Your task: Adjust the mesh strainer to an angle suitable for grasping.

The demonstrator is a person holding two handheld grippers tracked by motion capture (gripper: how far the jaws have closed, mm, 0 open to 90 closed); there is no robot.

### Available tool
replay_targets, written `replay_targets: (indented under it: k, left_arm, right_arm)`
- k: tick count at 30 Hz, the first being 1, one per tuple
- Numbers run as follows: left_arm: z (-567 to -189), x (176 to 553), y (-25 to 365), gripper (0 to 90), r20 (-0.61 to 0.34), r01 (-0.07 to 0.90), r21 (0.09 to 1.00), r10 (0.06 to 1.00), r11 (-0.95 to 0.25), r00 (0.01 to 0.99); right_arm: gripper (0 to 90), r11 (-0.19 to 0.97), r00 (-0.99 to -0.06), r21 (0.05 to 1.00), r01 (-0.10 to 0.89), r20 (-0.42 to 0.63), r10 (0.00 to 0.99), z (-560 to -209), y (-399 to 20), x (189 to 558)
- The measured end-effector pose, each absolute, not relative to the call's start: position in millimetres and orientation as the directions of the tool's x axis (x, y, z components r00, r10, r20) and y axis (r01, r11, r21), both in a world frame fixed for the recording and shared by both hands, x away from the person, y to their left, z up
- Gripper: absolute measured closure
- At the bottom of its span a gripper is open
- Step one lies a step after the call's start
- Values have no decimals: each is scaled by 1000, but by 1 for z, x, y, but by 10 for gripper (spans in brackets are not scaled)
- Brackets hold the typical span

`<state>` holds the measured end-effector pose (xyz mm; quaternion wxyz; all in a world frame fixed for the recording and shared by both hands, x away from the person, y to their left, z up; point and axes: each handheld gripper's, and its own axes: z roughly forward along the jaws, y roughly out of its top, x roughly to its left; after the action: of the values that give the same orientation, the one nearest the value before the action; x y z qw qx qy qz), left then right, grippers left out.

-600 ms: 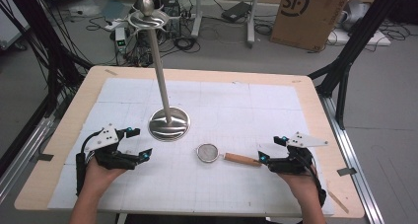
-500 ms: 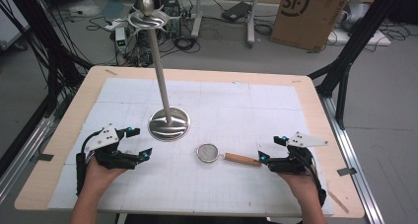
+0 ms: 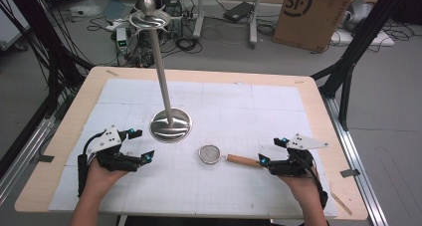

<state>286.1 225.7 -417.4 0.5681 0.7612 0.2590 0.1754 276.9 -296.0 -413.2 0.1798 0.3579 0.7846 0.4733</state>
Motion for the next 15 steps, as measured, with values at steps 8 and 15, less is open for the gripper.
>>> replay_targets:
  k: [8, 15]
  left_arm:
    - [-416, 285, 225, 152, -32, 192, 958, 589, -212, 808]
    - [-416, 286, 226, 152, -37, 197, 958, 591, -208, 806]
  right_arm:
    - [150, 333, -703, 863, 380, 35, 711, -417, -287, 278]
    - [151, 390, -741, 844, 367, 12, 671, -420, -274, 281]
